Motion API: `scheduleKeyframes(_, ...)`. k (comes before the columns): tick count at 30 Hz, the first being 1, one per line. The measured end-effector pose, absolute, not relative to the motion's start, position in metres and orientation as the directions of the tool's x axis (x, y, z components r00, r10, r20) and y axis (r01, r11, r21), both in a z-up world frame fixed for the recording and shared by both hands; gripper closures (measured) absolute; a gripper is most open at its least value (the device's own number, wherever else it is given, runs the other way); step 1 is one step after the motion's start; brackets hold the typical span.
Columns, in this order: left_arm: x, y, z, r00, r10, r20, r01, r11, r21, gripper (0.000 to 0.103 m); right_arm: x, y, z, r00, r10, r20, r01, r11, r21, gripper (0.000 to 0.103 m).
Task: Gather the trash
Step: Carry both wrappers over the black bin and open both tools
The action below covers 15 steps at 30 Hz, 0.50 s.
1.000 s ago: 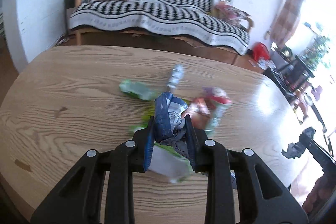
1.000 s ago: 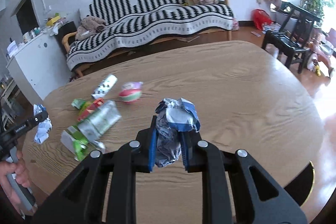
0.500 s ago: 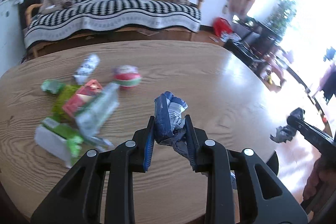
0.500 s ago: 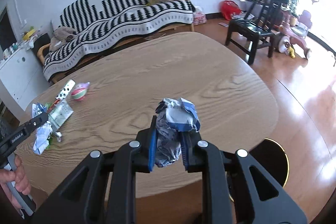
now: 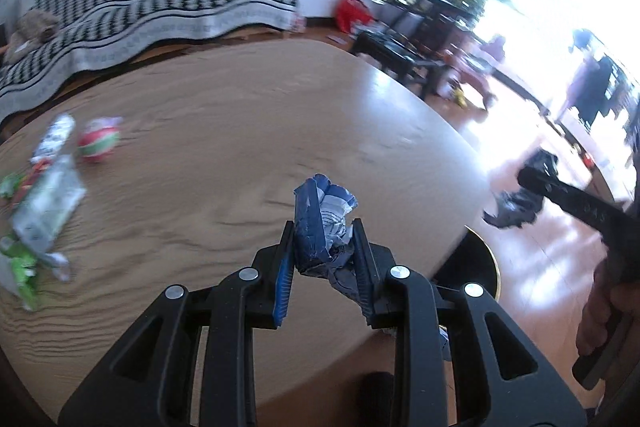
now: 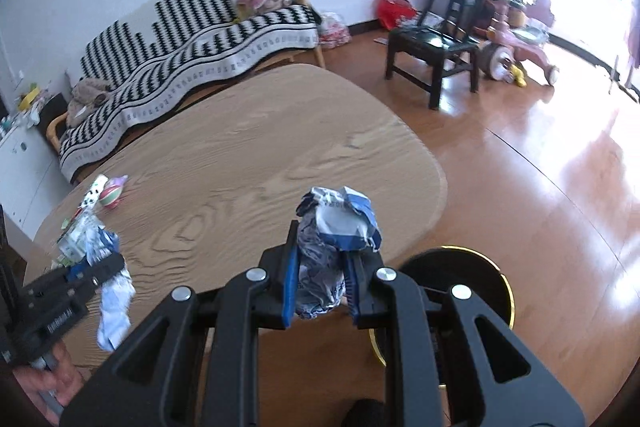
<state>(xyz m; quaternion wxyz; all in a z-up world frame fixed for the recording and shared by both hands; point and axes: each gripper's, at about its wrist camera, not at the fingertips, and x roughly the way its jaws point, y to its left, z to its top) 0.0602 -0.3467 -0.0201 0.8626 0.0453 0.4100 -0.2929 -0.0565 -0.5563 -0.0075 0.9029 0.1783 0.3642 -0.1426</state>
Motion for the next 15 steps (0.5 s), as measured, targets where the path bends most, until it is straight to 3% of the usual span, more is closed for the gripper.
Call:
scheduleKeyframes(9, 0.006, -0.471, -0.067, 0.326, -0.561, -0.761, 0.708, 0.678, -0.197, 0.076, -0.097, -0.638, -0.057, 0.572, -0.197, -0.796, 0.536, 0.824, 0.181, 0.084)
scheduleKeyframes(15, -0.010, -0.528, -0.112, 0.245, -0.541, -0.804, 0.735, 0.645, -0.210, 0.076, -0.106, -0.669, -0.093, 0.497, -0.199, -0.845, 0.596, 0.786, 0.166, 0.083)
